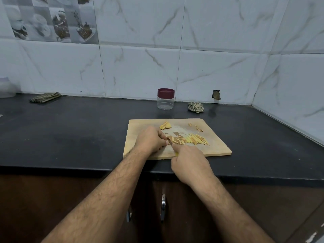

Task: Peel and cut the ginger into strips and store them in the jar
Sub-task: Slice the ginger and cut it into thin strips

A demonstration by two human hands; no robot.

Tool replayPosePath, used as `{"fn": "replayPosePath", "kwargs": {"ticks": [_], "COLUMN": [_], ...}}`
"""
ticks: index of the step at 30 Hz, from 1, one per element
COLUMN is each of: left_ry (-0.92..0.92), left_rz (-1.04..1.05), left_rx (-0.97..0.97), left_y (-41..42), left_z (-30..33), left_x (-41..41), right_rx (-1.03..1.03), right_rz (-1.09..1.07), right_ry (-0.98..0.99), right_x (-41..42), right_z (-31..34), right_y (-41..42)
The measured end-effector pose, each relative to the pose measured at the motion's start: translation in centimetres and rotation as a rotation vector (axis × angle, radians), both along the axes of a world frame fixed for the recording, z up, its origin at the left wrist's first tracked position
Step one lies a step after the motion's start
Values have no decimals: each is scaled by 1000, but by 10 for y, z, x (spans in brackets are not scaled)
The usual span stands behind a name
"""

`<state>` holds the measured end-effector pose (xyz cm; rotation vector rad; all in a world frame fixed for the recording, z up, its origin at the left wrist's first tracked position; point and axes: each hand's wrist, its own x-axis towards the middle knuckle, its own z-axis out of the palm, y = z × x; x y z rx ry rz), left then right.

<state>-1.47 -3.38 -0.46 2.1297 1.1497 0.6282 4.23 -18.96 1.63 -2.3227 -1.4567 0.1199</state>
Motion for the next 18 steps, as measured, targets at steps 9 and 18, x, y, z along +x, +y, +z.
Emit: {"fn": "replayPosePath", "kwargs": {"ticks": [9, 18], "left_ry": [-13, -3], "left_rz": [-2, 3], "left_rx": [-68, -180], "left_y": [-1, -2], "left_z": [5, 15], "left_x": [0, 2], "right_rx": [-41, -8], "right_rz": [20, 8], "right_ry": [-50, 36], "right_x": [0, 4], "right_z": [-2, -1], "right_y": [3, -21]}}
